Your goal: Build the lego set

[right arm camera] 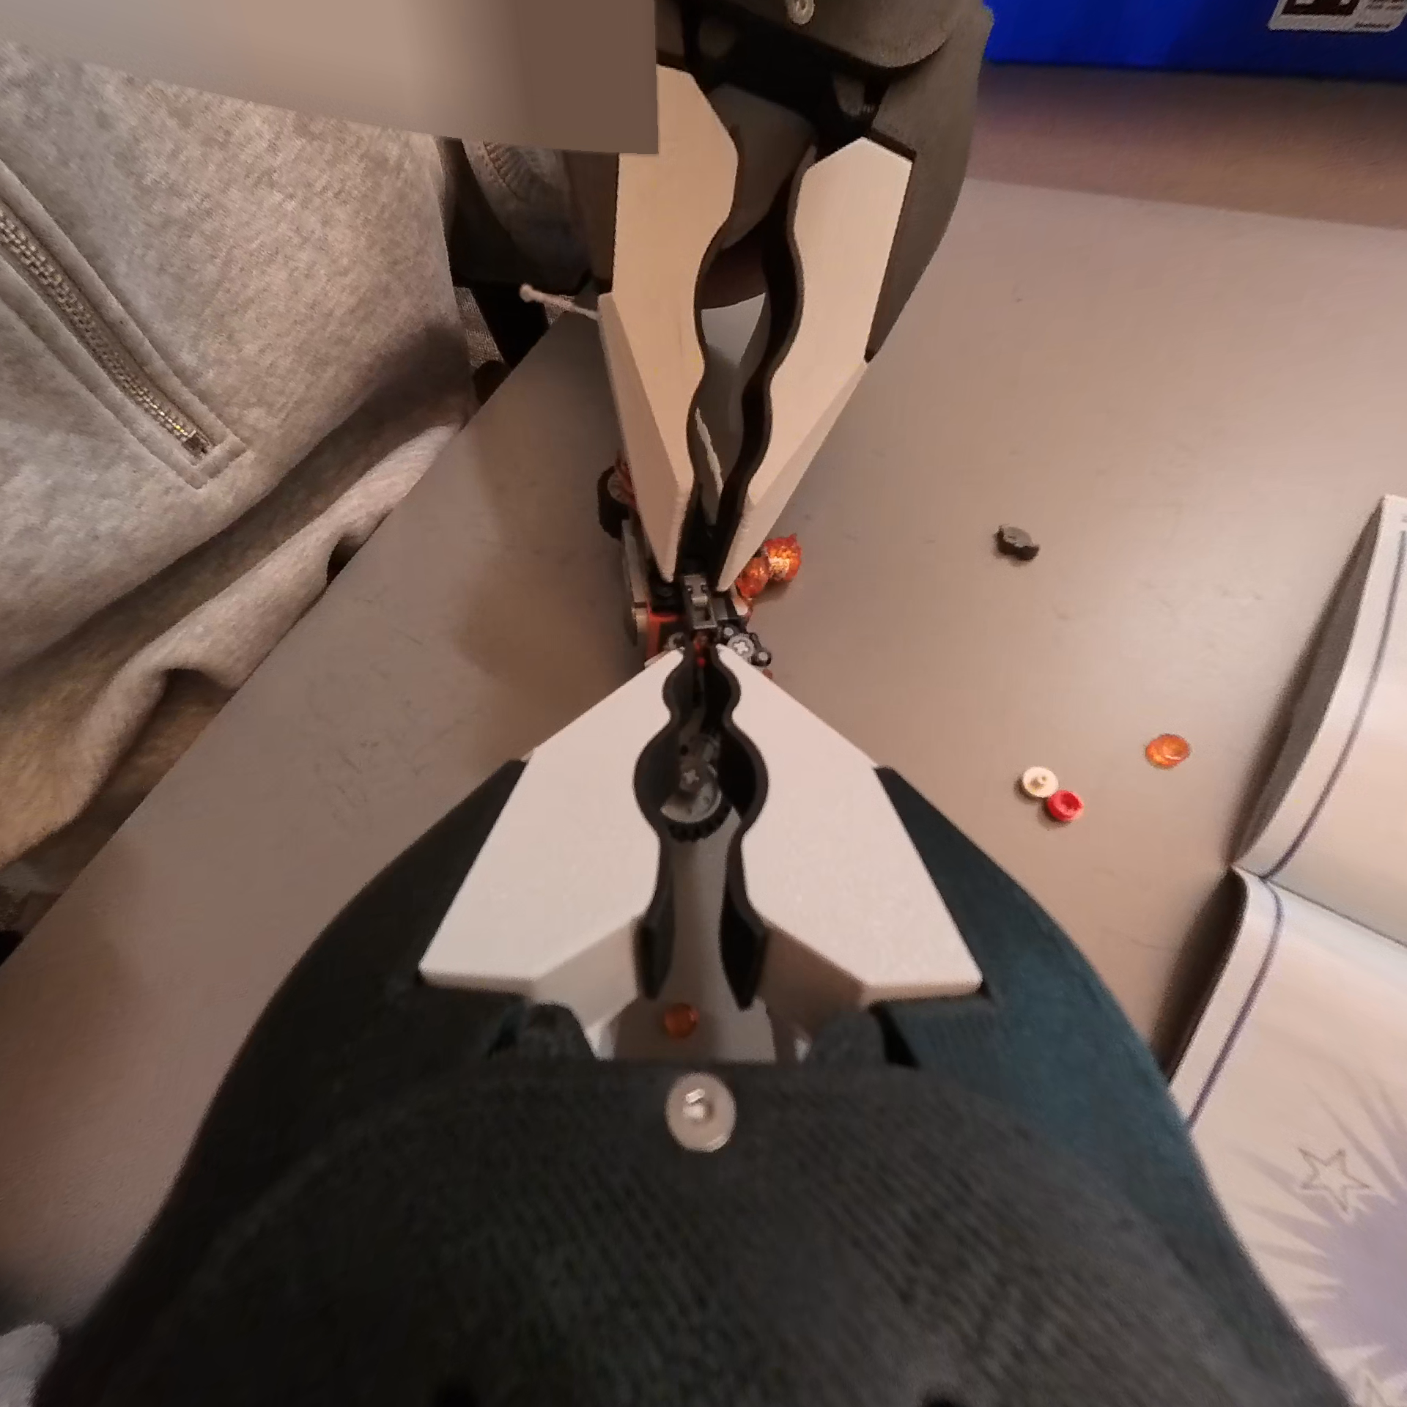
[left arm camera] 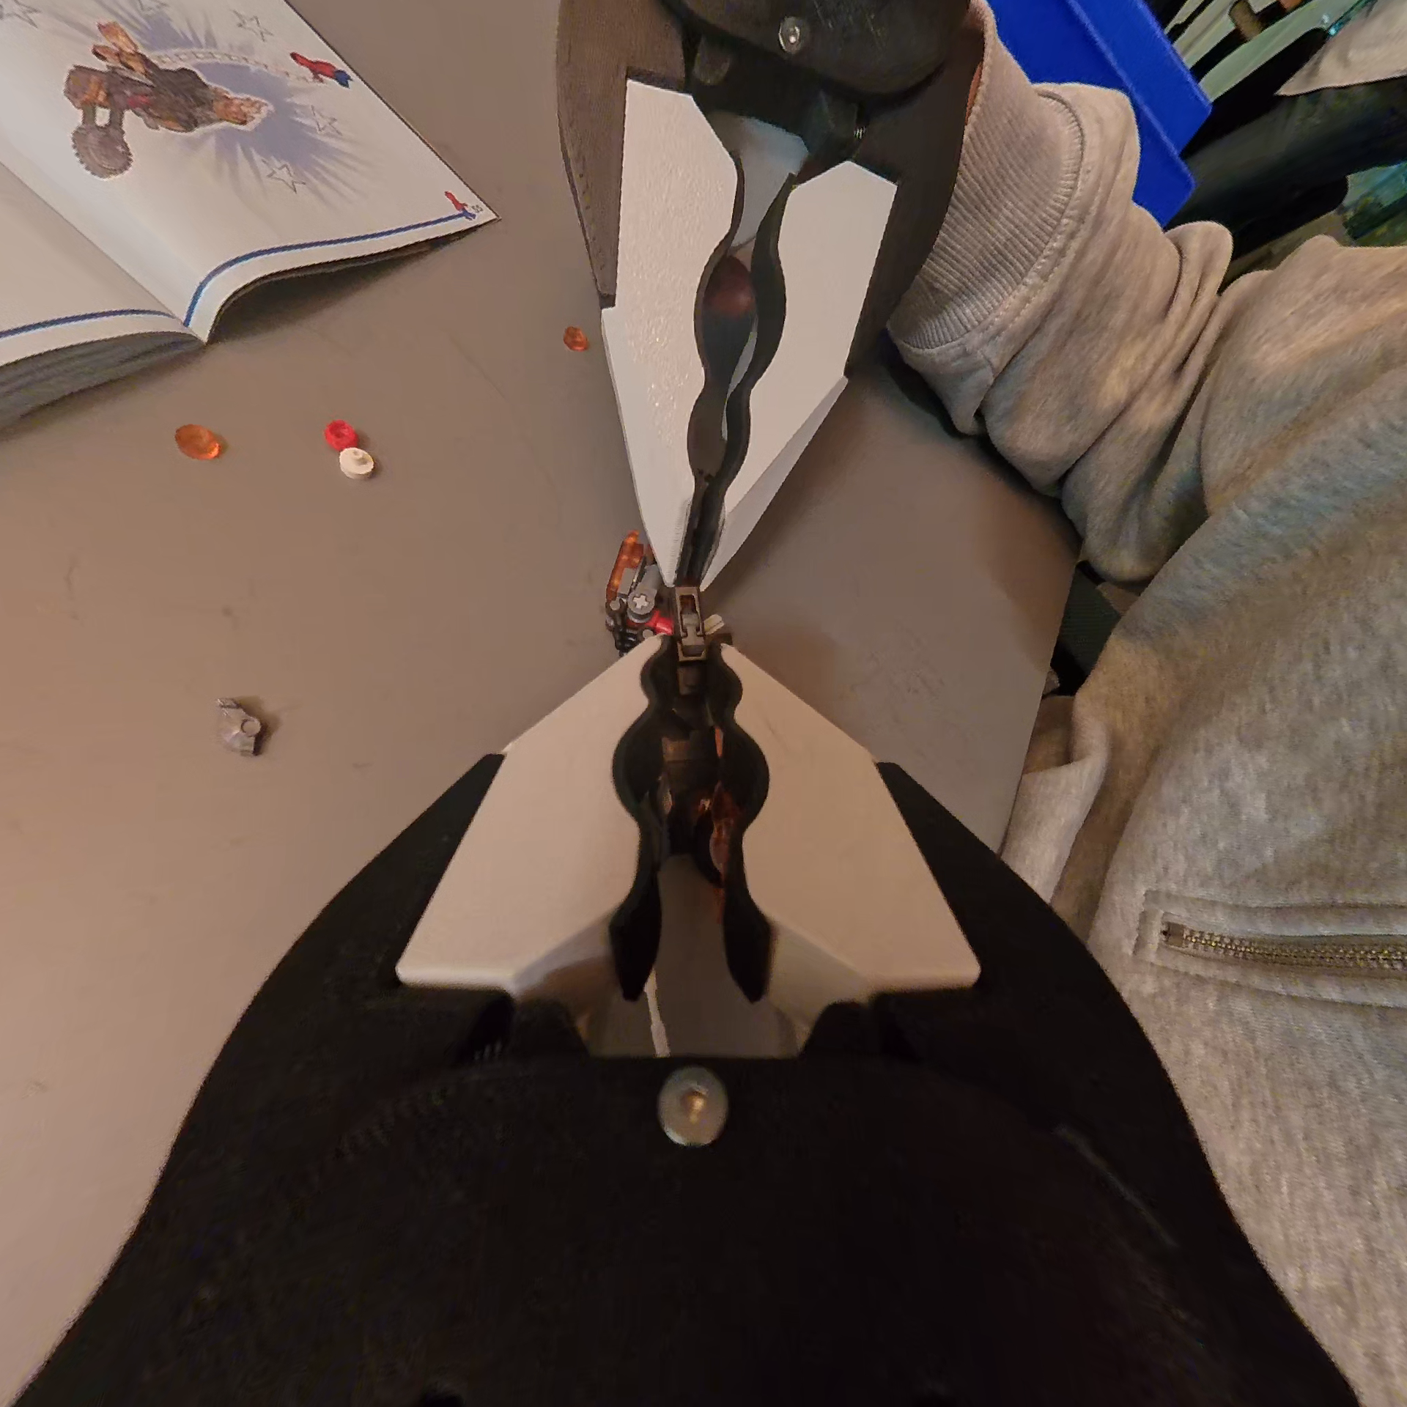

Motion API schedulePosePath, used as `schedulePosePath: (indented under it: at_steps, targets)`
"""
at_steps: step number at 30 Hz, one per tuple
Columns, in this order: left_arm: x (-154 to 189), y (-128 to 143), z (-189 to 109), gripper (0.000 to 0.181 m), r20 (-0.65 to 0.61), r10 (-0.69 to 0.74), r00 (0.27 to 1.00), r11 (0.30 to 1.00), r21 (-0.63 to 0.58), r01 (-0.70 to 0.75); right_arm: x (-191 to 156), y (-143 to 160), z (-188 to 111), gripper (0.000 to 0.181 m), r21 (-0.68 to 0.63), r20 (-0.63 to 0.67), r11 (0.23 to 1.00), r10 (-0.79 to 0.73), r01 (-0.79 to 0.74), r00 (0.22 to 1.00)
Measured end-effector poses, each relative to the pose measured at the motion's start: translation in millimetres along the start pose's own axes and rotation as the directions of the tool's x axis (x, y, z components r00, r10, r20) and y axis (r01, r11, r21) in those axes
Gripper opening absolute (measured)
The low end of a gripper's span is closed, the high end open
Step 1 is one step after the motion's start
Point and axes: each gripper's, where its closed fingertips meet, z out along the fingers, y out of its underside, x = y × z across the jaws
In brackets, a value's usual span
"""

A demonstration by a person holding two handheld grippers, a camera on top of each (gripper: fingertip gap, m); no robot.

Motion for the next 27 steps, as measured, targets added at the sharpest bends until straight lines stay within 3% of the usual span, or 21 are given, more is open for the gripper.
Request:
schedulePosePath:
  at_steps: [27]
  targets:
    - [0.0, -4.3, -4.1, 0.002, -0.011, -0.023, 1.000, 0.999, 0.031, 0.023, 0.3, 1.5, 0.4, 0.000, -0.005, 0.000, 1.000, 0.002, -0.002, 1.000]
